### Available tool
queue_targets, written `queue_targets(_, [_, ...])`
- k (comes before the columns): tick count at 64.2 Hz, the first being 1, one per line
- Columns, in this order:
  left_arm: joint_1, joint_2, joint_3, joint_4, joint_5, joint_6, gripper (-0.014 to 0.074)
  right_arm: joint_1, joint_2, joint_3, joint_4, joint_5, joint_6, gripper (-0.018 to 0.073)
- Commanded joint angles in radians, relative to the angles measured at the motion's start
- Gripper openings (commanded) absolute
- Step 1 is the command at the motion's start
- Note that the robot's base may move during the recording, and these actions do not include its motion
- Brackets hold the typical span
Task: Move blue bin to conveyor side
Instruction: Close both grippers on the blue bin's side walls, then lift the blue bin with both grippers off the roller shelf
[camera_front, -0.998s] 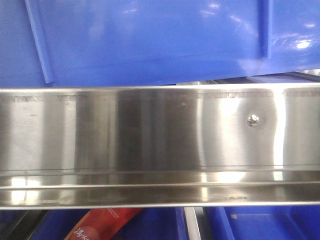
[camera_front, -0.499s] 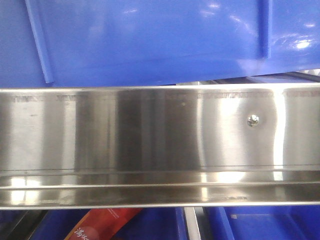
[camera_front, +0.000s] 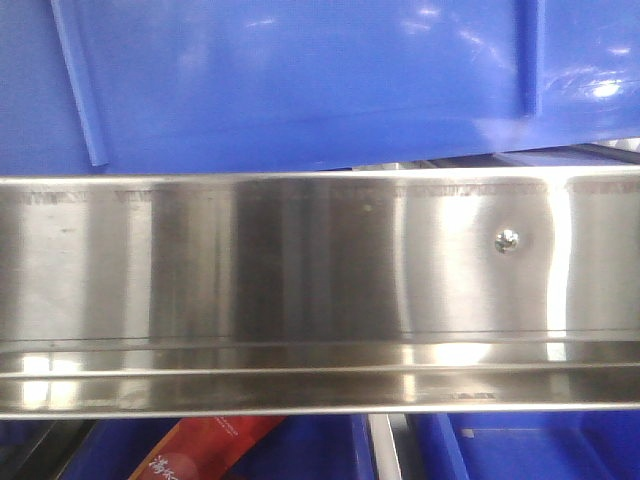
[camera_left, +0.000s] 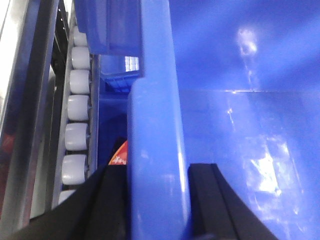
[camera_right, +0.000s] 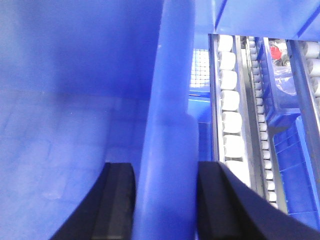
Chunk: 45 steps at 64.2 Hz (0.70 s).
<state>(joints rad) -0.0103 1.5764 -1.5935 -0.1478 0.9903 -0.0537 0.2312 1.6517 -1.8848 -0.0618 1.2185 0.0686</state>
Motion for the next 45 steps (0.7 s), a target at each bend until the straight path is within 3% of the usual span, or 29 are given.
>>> queue_targets(1, [-0.007, 0.002, -0.038, -0.007, 0.034, -0.009, -0.0020, -0.002, -0.019, 0.001, -0.015, 0.003, 0.002, -0.0080])
queue_targets(45, [-0.007, -0.149, -0.104, -0.007, 0.053, -0.023, -0.0020, -0.002, -0.151, 0.000, -0.022, 0.003, 0.012, -0.0080])
